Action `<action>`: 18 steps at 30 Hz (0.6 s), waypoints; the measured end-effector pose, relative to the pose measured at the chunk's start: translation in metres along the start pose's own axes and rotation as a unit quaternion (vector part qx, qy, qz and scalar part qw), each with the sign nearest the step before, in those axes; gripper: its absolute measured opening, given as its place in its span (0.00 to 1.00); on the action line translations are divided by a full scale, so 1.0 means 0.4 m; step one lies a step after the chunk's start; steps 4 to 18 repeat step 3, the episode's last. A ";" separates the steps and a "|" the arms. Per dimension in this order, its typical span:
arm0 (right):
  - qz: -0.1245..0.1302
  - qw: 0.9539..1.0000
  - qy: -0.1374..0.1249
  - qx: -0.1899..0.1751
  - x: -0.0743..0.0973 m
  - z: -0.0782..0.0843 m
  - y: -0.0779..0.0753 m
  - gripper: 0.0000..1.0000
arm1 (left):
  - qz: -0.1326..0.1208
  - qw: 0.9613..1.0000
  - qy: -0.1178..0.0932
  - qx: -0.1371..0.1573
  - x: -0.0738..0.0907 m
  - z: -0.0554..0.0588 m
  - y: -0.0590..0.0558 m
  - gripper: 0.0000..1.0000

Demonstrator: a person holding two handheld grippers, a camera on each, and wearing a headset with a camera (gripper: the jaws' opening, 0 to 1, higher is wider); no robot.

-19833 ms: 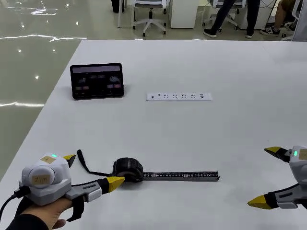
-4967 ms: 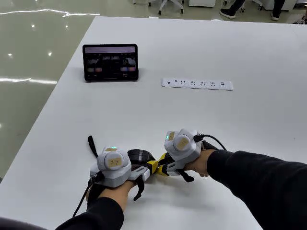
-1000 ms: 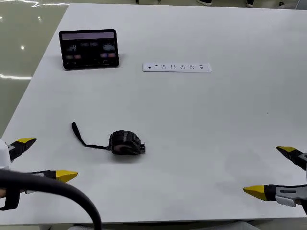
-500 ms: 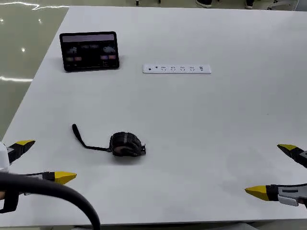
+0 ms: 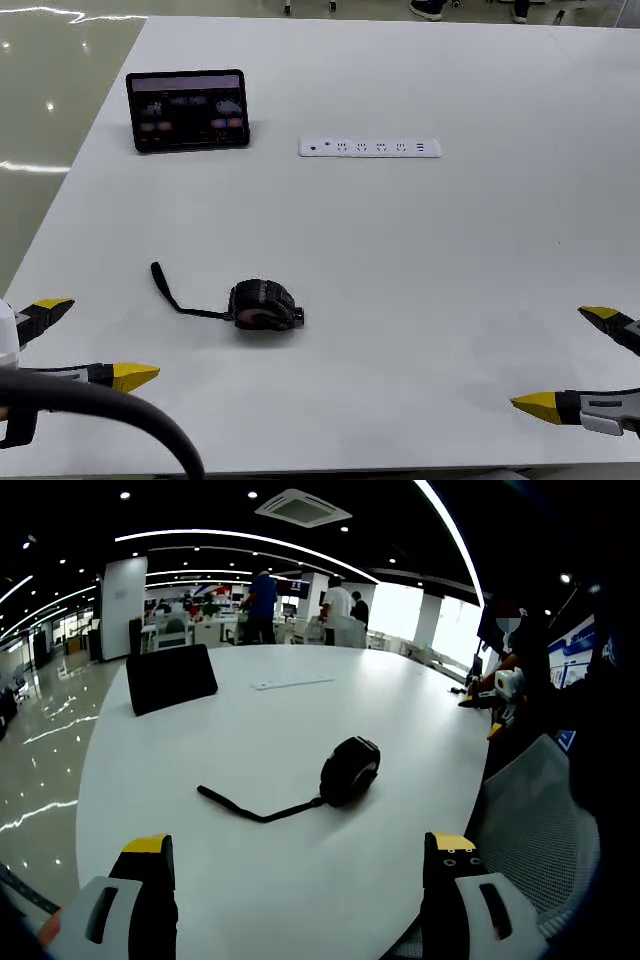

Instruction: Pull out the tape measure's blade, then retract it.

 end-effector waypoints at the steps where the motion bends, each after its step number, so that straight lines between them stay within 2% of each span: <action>1: 0.000 1.000 0.000 0.000 0.000 0.000 0.002 1.00 | 0.001 1.000 0.001 0.000 0.000 0.001 0.000 1.00; 18: 0.000 1.000 -0.001 0.000 0.000 -0.001 0.004 1.00 | 0.001 1.000 0.000 0.002 -0.001 0.002 -0.002 1.00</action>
Point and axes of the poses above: the centre of the closed fingertips' face, and the gripper's own axes: x roughly backward along the fingers, y roughly to its left, z roughly out of its underside, the point moved 4 cm from there along x, roughly backward along the fingers, and after that the axes turned 12 degrees about -y, right-handed, at the moved point
